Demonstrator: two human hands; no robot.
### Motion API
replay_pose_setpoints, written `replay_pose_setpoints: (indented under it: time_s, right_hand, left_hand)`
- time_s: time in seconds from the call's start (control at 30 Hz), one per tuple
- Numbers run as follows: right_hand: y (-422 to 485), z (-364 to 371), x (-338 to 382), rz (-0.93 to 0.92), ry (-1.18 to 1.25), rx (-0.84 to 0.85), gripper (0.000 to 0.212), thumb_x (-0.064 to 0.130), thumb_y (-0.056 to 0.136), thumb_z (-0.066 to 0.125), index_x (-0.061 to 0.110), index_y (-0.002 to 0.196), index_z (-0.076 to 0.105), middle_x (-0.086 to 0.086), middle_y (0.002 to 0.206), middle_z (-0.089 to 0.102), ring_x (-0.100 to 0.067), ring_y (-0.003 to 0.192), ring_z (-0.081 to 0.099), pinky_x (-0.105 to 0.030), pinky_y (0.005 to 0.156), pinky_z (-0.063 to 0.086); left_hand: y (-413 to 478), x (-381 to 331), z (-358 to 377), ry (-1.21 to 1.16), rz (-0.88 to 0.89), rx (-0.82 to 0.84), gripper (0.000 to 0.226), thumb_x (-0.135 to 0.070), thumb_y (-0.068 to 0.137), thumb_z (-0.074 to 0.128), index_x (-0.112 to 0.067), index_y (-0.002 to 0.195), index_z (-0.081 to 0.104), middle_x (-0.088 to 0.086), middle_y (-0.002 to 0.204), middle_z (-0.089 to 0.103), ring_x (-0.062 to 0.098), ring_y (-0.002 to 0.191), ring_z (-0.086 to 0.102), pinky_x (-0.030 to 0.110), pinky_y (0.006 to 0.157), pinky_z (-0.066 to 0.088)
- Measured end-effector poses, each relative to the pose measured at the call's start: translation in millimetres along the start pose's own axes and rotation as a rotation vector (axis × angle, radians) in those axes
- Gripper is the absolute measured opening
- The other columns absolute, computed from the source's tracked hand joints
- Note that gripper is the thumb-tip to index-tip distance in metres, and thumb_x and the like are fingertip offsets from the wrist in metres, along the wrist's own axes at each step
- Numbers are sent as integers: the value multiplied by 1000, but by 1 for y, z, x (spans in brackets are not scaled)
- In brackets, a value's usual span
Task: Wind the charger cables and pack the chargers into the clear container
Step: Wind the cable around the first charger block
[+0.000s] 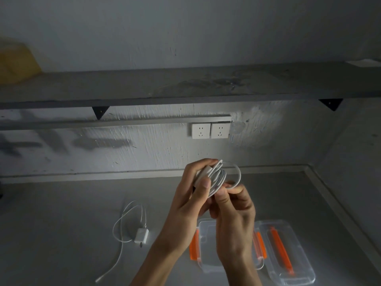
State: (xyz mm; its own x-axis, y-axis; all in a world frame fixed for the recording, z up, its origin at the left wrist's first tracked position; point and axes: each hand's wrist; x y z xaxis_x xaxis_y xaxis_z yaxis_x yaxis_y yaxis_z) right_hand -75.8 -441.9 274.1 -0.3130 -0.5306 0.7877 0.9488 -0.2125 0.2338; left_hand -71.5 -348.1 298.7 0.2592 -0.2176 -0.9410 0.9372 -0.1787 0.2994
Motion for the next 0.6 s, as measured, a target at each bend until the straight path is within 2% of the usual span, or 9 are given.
replay_pose_setpoints:
  time_s: [0.1, 0.17, 0.27, 0.4, 0.5, 0.6]
  right_hand:
    - [9, -5, 7, 65, 6, 67, 40, 38, 79, 76, 2, 84, 60, -5, 56, 62, -17, 46, 56, -32, 50, 37]
    - [13, -5, 11, 79, 34, 92, 47, 41, 76, 77, 0, 85, 57, -6, 56, 62, -18, 45, 55, -35, 52, 35]
    - [10, 0, 12, 41, 7, 48, 40, 45, 75, 77, 9, 79, 60, -5, 57, 62, -16, 45, 54, -29, 49, 40]
    - [0, 4, 15, -87, -180, -46, 27, 41, 73, 79, 15, 80, 72, -8, 59, 67, -19, 49, 60, -23, 51, 49]
    - [-4, 5, 19, -180, -330, -25, 11, 29, 74, 80, 24, 82, 77, -4, 78, 76, -15, 58, 69, -19, 56, 54]
    - [-6, 7, 23, -308, -472, 49, 11, 27, 79, 75, 32, 89, 75, 5, 87, 75, -14, 61, 72, -18, 57, 56]
  left_hand:
    - [1, -6, 3, 13, -2, -2, 41, -40, 97, 51, -17, 131, 54, 10, 100, 63, 14, 74, 55, 30, 68, 42]
    - [3, -13, 3, -94, -27, 14, 47, -42, 96, 48, -12, 132, 54, 12, 106, 63, 13, 76, 55, 36, 71, 39]
    - [3, -20, 4, -251, -81, -11, 42, -31, 94, 46, -10, 128, 58, 14, 106, 65, 17, 72, 49, 41, 66, 32]
    - [2, -26, 4, -330, -130, -62, 42, -29, 88, 48, -9, 122, 59, 11, 91, 71, 21, 66, 44, 30, 57, 36]
    - [1, -31, -1, -312, -141, -141, 40, -27, 86, 47, -7, 119, 61, 8, 87, 63, 26, 72, 43, 34, 57, 33]
    - [-1, -34, -5, -277, -148, -163, 40, -24, 86, 45, -3, 116, 61, 16, 91, 54, 28, 75, 39, 30, 53, 32]
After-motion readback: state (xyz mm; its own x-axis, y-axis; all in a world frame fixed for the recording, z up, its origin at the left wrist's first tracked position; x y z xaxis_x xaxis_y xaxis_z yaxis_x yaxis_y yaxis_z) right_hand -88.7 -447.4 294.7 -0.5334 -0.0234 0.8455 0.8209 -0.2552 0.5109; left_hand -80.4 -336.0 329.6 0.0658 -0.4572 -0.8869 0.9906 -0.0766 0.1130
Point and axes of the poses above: each hand's wrist, its own y-axis towards the middle knuckle, its own z-axis out of the palm, x = y × z
